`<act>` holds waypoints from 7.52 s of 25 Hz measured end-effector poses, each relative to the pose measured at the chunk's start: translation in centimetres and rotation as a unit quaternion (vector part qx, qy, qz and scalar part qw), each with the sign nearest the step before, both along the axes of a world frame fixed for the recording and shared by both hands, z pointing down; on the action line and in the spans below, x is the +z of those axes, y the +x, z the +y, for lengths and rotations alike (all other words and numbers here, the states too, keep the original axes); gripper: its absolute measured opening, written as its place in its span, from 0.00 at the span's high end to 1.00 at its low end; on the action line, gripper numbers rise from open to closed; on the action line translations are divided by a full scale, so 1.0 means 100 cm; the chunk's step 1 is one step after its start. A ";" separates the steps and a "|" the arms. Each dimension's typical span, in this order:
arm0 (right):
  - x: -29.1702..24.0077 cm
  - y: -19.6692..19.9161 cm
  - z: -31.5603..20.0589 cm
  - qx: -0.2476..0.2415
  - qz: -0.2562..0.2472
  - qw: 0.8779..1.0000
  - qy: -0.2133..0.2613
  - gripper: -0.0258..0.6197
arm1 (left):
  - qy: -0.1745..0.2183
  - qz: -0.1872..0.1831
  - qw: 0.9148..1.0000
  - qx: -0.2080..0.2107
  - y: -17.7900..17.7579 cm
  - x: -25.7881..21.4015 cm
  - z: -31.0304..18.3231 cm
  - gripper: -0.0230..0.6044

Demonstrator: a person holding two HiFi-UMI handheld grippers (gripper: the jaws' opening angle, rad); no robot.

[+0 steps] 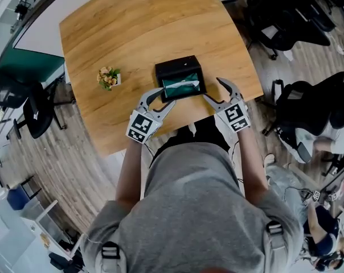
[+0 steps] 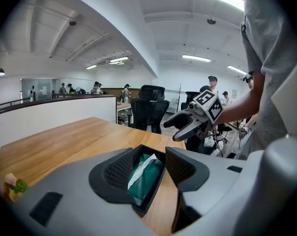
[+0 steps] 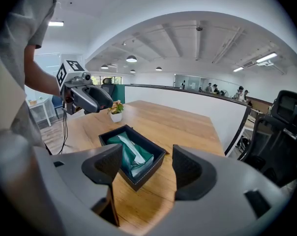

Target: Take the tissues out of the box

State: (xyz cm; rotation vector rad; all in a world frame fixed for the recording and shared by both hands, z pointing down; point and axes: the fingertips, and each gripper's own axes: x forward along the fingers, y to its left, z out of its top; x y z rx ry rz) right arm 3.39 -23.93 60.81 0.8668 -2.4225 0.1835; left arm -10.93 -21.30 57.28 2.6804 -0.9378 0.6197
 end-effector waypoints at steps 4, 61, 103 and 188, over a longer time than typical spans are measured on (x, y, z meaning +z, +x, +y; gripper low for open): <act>0.013 0.010 -0.012 0.002 -0.005 1.000 -0.014 0.46 | -0.013 0.000 1.000 0.003 0.016 0.012 -0.017 0.61; 0.034 0.069 -0.044 0.059 -0.004 0.997 -0.045 0.50 | -0.066 -0.273 0.938 0.206 0.062 0.145 -0.041 0.92; 0.005 0.069 -0.007 0.073 -0.019 0.997 -0.005 0.50 | 0.004 -0.256 0.952 0.165 0.054 0.066 -0.033 0.93; -0.017 -0.026 0.068 0.032 -0.006 0.999 0.043 0.55 | 0.123 -0.262 0.950 0.117 -0.021 -0.053 0.050 0.93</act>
